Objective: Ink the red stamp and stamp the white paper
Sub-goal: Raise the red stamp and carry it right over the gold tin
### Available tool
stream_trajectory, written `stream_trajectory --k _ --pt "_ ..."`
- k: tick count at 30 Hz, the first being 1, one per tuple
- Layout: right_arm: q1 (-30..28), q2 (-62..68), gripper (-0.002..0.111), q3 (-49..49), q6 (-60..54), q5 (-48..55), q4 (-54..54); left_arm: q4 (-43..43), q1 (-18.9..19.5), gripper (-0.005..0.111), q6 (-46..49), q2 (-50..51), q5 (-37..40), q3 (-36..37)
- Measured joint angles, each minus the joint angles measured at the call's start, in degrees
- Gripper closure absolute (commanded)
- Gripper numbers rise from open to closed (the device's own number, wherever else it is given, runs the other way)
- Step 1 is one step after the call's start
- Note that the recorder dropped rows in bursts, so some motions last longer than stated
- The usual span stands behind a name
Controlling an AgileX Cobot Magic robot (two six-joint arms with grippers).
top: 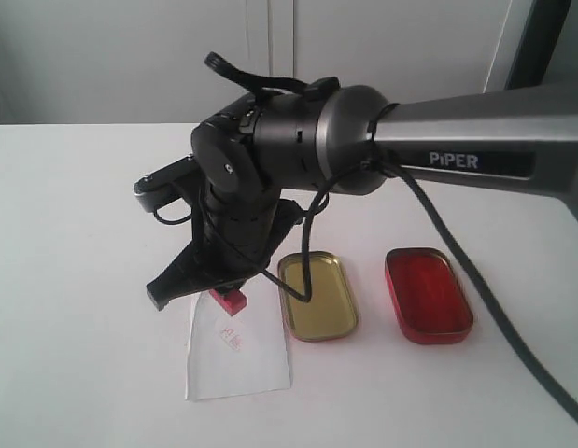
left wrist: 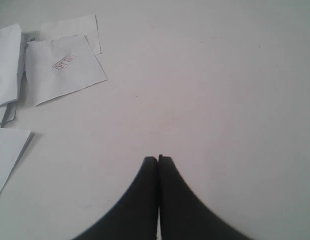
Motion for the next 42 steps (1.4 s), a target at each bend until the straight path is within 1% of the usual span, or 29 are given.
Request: stream_trajectory --k 10,18,23,28,34,42 --pt "-3.4 -0.6 0.108 0.2 0.0 1.0 1.6 0.0 0.0 0.107 0.0 0.0 0.0 0.0" --pt "-7.8 -1.1 0.108 0.3 -6.8 1.4 13.4 0.0 0.0 0.107 0.0 0.0 0.0 0.0" --pt "-10.1 -2.4 0.108 0.5 -9.5 2.3 16.7 0.0 0.0 0.107 0.0 0.0 0.0 0.0" --pt "-12.9 -5.3 0.108 4.3 -11.0 1.2 19.3 0.0 0.0 0.107 0.0 0.0 0.0 0.0" --pt "-17.0 -9.4 0.108 11.6 -16.9 -1.1 26.7 0.0 0.0 0.107 0.0 0.0 0.0 0.0" --pt "-20.2 -13.3 0.108 18.2 -22.1 -4.2 32.8 0.0 0.0 0.107 0.0 0.0 0.0 0.0"
